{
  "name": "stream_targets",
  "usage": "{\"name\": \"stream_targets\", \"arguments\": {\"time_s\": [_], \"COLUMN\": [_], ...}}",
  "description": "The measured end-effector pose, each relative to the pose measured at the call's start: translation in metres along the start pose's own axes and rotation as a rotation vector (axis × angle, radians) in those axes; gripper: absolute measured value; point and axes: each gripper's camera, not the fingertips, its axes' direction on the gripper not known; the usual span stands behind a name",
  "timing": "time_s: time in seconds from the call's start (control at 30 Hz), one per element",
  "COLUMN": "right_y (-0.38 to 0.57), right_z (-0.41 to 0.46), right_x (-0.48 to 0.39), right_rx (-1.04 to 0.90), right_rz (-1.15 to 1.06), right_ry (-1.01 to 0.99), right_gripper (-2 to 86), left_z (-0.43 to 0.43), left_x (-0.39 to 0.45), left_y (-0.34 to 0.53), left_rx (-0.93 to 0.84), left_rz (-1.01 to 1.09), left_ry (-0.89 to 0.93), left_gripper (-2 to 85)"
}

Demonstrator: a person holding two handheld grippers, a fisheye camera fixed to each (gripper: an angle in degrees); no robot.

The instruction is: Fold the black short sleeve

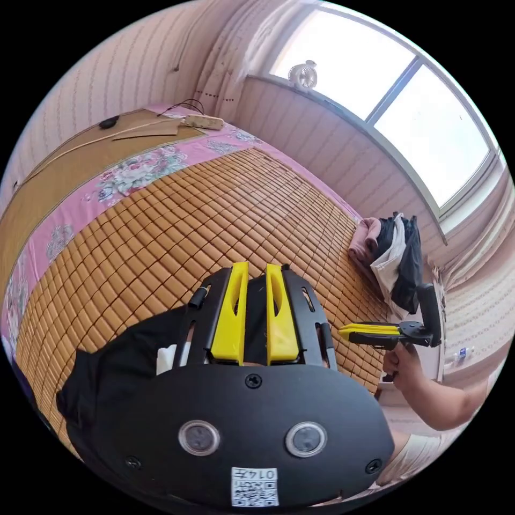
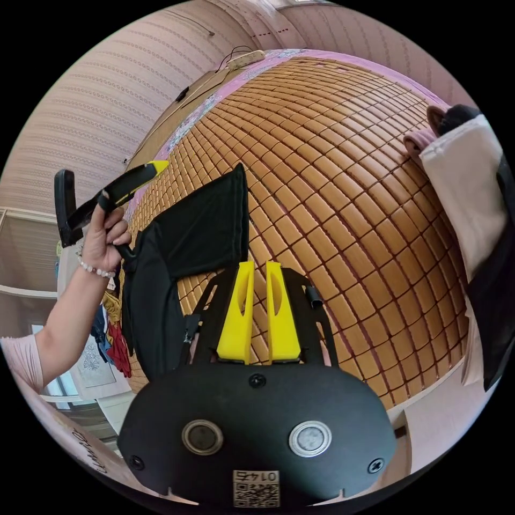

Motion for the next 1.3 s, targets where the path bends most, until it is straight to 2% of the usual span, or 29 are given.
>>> {"name": "stream_targets", "arguments": {"time_s": [0.17, 0.3, 0.47, 0.5, 0.6, 0.77, 0.97, 1.07, 1.13, 1.23, 1.27, 1.3], "right_y": [0.049, 0.092, 0.11, 0.114, 0.122, 0.115, 0.033, -0.008, -0.022, -0.04, -0.042, -0.04], "right_z": [0.016, 0.052, 0.08, 0.087, 0.088, 0.074, 0.096, 0.133, 0.158, 0.207, 0.222, 0.221], "right_x": [-0.072, -0.147, -0.191, -0.195, -0.203, -0.235, -0.339, -0.404, -0.435, -0.461, -0.466, -0.472], "right_rx": [-0.121, -0.272, -0.321, -0.349, -0.345, -0.349, -0.244, -0.243, -0.217, -0.307, -0.347, -0.281], "right_rz": [-0.248, -0.467, -0.55, -0.554, -0.573, -0.609, -0.819, -0.95, -1.011, -0.986, -0.964, -0.965], "right_ry": [-0.019, 0.06, 0.218, 0.297, 0.365, 0.323, 0.139, 0.095, 0.153, 0.251, 0.287, 0.334], "right_gripper": [4.2, 5.5, 1.3, 0.7, 0.1, 0.6, 6.2, 11.1, 13.1, 12.7, 10.7, 7.4], "left_z": [-0.088, -0.152, -0.198, -0.206, -0.216, -0.245, -0.292, -0.294, -0.292, -0.288, -0.286, -0.282], "left_x": [-0.051, -0.08, -0.117, -0.125, -0.138, -0.146, -0.181, -0.212, -0.226, -0.244, -0.249, -0.253], "left_y": [0.127, 0.232, 0.301, 0.312, 0.335, 0.356, 0.318, 0.295, 0.285, 0.281, 0.284, 0.288], "left_rx": [-0.051, -0.158, -0.175, -0.167, -0.175, -0.131, -0.019, -0.045, -0.082, -0.145, -0.185, -0.252], "left_rz": [-0.212, -0.358, -0.509, -0.543, -0.576, -0.609, -0.416, -0.367, -0.347, -0.347, -0.348, -0.353], "left_ry": [-0.064, -0.224, -0.308, -0.288, -0.296, -0.265, -0.361, -0.387, -0.41, -0.416, -0.408, -0.42], "left_gripper": [5.3, 5.3, 5.4, 5.4, 5.8, 6.1, 6.3, 7.3, 7.9, 8.1, 7.5, 5.6]}}
